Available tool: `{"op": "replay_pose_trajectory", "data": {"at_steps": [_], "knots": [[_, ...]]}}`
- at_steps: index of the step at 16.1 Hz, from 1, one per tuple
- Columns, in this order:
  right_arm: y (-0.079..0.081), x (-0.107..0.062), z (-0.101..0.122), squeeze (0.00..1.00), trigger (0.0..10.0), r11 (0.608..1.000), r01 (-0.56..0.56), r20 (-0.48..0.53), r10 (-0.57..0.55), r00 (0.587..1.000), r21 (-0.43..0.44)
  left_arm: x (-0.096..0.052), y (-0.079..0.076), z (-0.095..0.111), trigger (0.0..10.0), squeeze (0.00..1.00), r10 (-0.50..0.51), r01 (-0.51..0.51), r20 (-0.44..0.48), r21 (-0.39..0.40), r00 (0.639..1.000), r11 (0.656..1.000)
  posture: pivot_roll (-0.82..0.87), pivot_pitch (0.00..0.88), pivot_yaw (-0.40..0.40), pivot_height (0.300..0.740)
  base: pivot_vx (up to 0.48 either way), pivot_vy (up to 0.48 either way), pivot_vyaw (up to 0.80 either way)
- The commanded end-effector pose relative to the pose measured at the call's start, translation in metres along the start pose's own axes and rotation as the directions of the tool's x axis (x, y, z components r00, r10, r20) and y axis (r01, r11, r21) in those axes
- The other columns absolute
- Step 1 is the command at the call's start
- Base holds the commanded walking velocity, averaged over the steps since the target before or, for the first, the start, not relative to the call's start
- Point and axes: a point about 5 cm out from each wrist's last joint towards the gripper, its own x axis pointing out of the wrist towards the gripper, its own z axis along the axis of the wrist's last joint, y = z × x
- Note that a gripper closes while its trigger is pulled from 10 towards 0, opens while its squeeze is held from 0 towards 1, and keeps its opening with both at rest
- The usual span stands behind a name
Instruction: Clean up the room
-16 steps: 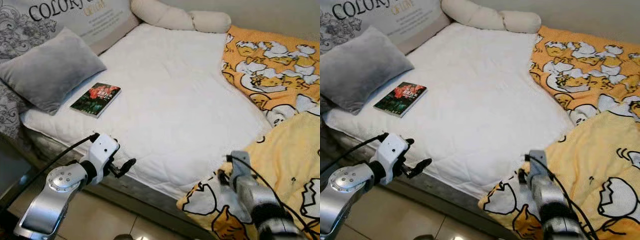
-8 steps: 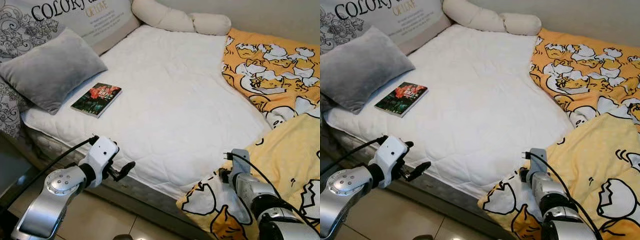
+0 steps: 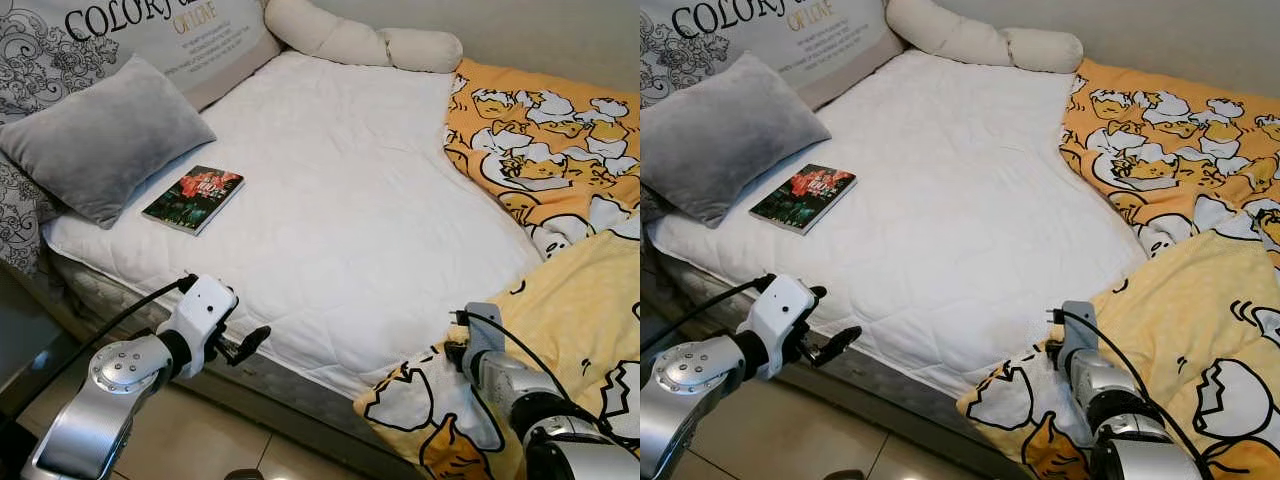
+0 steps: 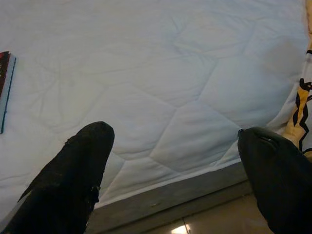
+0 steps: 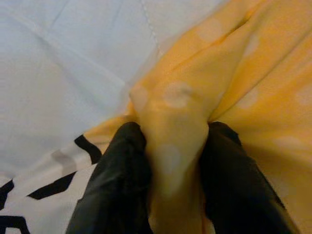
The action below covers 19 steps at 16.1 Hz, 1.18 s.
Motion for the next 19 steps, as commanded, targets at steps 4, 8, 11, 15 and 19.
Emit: {"op": "replay_pose_trajectory", "data": {"at_steps": [4,8,11,15,19], "knots": [[0.003,0.0,-0.004,0.0,0.0,0.997,-0.074,-0.019,0.073,0.997,-0.032,-0.001,-0.003,0.004,10.0,0.0,-0.007,0.007,0.003,0.019,1.0,1.0,0.17,0.0,-0.011,0.74,0.0,0.0,0.0],[0.001,-0.001,0.0,0.0,0.0,0.993,-0.108,-0.011,0.108,0.994,-0.041,0.0,-0.002,0.004,10.0,0.0,-0.005,0.005,-0.001,0.022,1.0,1.0,0.16,0.0,-0.008,0.74,0.0,0.0,0.0],[-0.002,-0.002,0.002,0.0,0.0,0.987,-0.149,0.008,0.15,0.989,-0.063,-0.001,-0.002,0.005,10.0,0.0,-0.009,0.009,0.001,0.021,1.0,1.0,0.16,0.0,-0.008,0.74,0.0,0.0,0.0],[0.005,-0.017,0.03,0.0,0.0,0.88,-0.431,0.093,0.455,0.886,-0.199,-0.005,0.002,0.002,10.0,0.0,0.003,-0.003,0.005,0.01,1.0,1.0,0.14,0.0,-0.001,0.74,0.0,0.0,0.0],[0.024,-0.069,0.043,0.0,0.0,0.489,-0.725,-0.014,0.825,0.566,-0.485,-0.006,0.003,0.0,10.0,0.0,0.003,-0.003,0.001,0.008,1.0,1.0,0.13,0.0,-0.002,0.74,0.0,0.0,0.0]]}}
